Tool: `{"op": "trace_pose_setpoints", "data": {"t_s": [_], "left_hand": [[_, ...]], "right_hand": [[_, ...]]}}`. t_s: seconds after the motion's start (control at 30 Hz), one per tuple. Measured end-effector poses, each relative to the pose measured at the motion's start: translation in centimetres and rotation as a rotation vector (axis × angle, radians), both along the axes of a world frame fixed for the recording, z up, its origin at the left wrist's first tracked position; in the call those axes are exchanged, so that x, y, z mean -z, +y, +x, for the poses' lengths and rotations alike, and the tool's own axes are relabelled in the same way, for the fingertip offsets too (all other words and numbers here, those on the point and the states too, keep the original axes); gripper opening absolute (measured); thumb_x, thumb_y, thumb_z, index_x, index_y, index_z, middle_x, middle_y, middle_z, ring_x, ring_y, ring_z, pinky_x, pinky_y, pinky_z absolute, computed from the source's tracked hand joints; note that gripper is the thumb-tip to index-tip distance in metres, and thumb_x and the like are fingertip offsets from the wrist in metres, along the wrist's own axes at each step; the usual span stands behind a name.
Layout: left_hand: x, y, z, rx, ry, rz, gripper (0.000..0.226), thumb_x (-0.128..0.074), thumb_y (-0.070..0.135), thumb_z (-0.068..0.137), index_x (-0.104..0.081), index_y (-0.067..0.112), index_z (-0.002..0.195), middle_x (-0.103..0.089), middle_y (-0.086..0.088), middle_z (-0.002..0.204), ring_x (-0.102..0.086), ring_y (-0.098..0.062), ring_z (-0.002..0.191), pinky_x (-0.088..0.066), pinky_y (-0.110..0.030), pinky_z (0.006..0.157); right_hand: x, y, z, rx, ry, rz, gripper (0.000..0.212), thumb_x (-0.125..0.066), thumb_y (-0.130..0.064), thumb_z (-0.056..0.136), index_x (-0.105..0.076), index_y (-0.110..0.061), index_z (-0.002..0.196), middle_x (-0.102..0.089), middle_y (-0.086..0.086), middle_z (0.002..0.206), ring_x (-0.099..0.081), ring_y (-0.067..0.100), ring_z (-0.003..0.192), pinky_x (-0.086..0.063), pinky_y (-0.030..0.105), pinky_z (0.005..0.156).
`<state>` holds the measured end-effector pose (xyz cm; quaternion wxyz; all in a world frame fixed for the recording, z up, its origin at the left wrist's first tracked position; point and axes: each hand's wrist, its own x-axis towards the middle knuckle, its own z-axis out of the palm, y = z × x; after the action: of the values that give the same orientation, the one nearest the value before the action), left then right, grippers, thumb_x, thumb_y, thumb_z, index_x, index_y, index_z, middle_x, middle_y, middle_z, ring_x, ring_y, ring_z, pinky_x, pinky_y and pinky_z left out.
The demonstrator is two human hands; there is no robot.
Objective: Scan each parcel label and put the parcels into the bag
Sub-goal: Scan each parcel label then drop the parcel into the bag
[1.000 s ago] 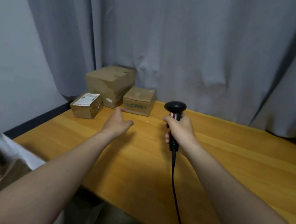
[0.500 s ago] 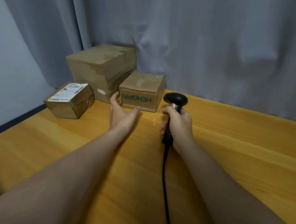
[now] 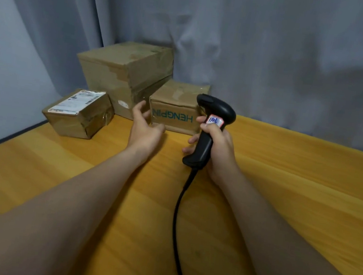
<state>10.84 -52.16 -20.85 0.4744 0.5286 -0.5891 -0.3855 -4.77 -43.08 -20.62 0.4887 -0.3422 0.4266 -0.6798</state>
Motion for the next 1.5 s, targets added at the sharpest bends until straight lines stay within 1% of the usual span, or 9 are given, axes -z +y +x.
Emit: {"op": "trace_pose_setpoints", "data": {"t_s": [0.2, 0.33, 0.47, 0.67, 0.77, 0.87, 1.07, 1.27, 1.5], "left_hand": [[0.0, 0.3, -0.4, -0.043, -0.055, -0.019, 0.075, -0.072, 0.015, 0.091, -0.034, 0.028, 0.155, -0.055, 0.002, 0.145, -0.053, -0.014, 0.132, -0.045, -0.034, 0.108], [0.0, 2.7, -0.4, -0.017, -0.164, 0.002, 0.067, -0.072, 0.023, 0.092, -0.043, 0.027, 0.152, -0.052, 0.009, 0.137, -0.060, -0.012, 0.114, -0.047, -0.032, 0.102], [0.0, 7.7, 0.3, 0.058, -0.139, 0.018, 0.062, -0.073, 0.025, 0.088, -0.048, 0.029, 0.145, -0.048, 0.022, 0.118, -0.061, -0.012, 0.112, -0.043, -0.049, 0.113], [-0.6, 18.3, 2.9, 0.262, -0.024, 0.078, 0.075, -0.076, 0.009, 0.088, -0.034, 0.036, 0.143, -0.055, 0.005, 0.140, -0.065, -0.011, 0.116, -0.054, -0.022, 0.077], [-2.6, 23.3, 4.0, 0.374, -0.025, 0.084, 0.104, -0.076, 0.002, 0.083, -0.012, 0.037, 0.157, -0.043, 0.004, 0.144, -0.058, -0.014, 0.124, -0.056, -0.025, 0.093], [-4.6, 27.6, 4.6, 0.376, -0.237, 0.007, 0.119, -0.089, 0.026, 0.072, -0.007, 0.045, 0.157, -0.022, 0.003, 0.147, -0.033, -0.015, 0.134, -0.034, -0.035, 0.116], [-9.3, 32.5, 8.3, 0.340, -0.377, -0.124, 0.097, -0.095, 0.037, 0.066, -0.037, 0.030, 0.143, -0.025, 0.001, 0.138, -0.046, -0.022, 0.131, -0.043, -0.035, 0.113], [-14.4, 35.3, 11.3, 0.211, -0.625, -0.041, 0.079, -0.081, 0.067, 0.068, -0.059, 0.028, 0.133, -0.061, 0.003, 0.127, -0.037, -0.030, 0.130, -0.039, -0.040, 0.101], [-19.8, 36.0, 15.7, 0.161, -0.615, 0.012, 0.086, -0.071, 0.084, 0.062, -0.063, 0.029, 0.127, -0.069, 0.007, 0.120, -0.056, -0.025, 0.121, -0.044, -0.041, 0.107]], "right_hand": [[-0.1, 0.7, -0.2, 0.073, -0.071, 0.019, 0.026, -0.068, -0.022, 0.095, -0.068, -0.016, 0.120, -0.063, 0.012, 0.078, -0.064, 0.020, 0.063, -0.060, 0.049, 0.069], [-0.3, 3.6, 0.0, 0.152, -0.110, 0.009, 0.048, -0.064, -0.022, 0.094, -0.061, -0.019, 0.141, -0.071, 0.009, 0.124, -0.061, 0.018, 0.063, -0.059, 0.040, 0.058], [-1.9, 9.5, 0.4, 0.219, -0.114, 0.089, 0.042, -0.058, -0.010, 0.101, -0.059, -0.017, 0.143, -0.070, -0.006, 0.137, -0.067, 0.022, 0.063, -0.062, 0.048, 0.065], [-5.7, 20.7, 1.1, 0.261, 0.013, 0.211, 0.029, -0.060, -0.015, 0.103, -0.075, -0.021, 0.128, -0.078, 0.013, 0.106, -0.065, 0.029, 0.052, -0.064, 0.055, 0.071], [-8.0, 26.0, 2.8, 0.261, 0.114, 0.191, 0.027, -0.057, -0.016, 0.105, -0.075, -0.020, 0.126, -0.079, 0.014, 0.098, -0.064, 0.027, 0.051, -0.064, 0.051, 0.065], [-10.2, 30.1, 5.1, 0.259, 0.235, 0.162, 0.028, -0.056, -0.015, 0.105, -0.073, -0.021, 0.127, -0.078, 0.012, 0.093, -0.062, 0.023, 0.051, -0.064, 0.047, 0.060], [-15.5, 36.3, 8.9, 0.230, 0.353, 0.107, 0.025, -0.062, -0.009, 0.100, -0.060, -0.013, 0.124, -0.078, -0.006, 0.091, -0.058, 0.025, 0.043, -0.063, 0.055, 0.061], [-19.3, 41.2, 9.8, 0.228, 0.493, 0.115, 0.014, -0.067, -0.015, 0.096, -0.073, -0.006, 0.088, -0.070, 0.031, 0.079, -0.063, 0.028, 0.051, -0.059, 0.042, 0.060], [-20.1, 46.0, 11.2, 0.125, 0.694, 0.148, 0.036, -0.070, -0.029, 0.098, -0.064, -0.006, 0.071, -0.059, 0.008, 0.056, -0.055, 0.022, 0.046, -0.046, 0.031, 0.049]]}}
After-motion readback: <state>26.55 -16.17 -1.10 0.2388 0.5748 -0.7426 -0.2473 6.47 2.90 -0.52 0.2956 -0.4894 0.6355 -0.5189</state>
